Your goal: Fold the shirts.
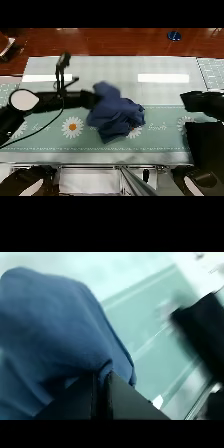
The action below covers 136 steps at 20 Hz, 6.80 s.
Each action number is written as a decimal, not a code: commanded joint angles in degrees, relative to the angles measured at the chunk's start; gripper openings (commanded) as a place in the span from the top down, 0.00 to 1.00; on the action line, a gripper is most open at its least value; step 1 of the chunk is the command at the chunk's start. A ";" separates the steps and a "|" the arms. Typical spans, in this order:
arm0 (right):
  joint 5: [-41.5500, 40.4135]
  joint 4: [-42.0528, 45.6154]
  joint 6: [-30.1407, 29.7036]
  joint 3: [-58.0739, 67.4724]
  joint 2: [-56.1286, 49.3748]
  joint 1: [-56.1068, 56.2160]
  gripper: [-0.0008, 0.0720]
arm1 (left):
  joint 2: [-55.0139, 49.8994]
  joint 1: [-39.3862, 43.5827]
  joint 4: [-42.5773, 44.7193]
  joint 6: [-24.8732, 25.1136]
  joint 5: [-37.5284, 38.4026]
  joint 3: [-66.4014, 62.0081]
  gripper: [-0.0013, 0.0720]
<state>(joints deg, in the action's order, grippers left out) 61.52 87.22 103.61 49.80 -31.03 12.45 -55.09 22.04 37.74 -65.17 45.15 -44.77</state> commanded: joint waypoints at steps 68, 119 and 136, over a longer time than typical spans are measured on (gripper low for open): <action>-1.46 -47.63 -27.47 13.84 -38.84 1.92 0.96 | -1.75 -24.37 -23.87 1.55 5.38 4.28 0.96; 6.67 -45.05 -21.18 47.76 -70.84 -24.74 0.41 | -27.96 -27.02 -1.53 -1.03 7.39 -26.86 0.29; 7.93 -30.27 -25.97 0.70 -37.09 -50.12 0.41 | -4.09 -53.57 4.39 -3.50 22.82 27.58 0.29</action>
<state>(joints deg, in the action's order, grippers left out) 70.13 58.74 79.24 54.61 -70.02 -36.93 -60.38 -31.51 45.41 -68.66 69.47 -23.59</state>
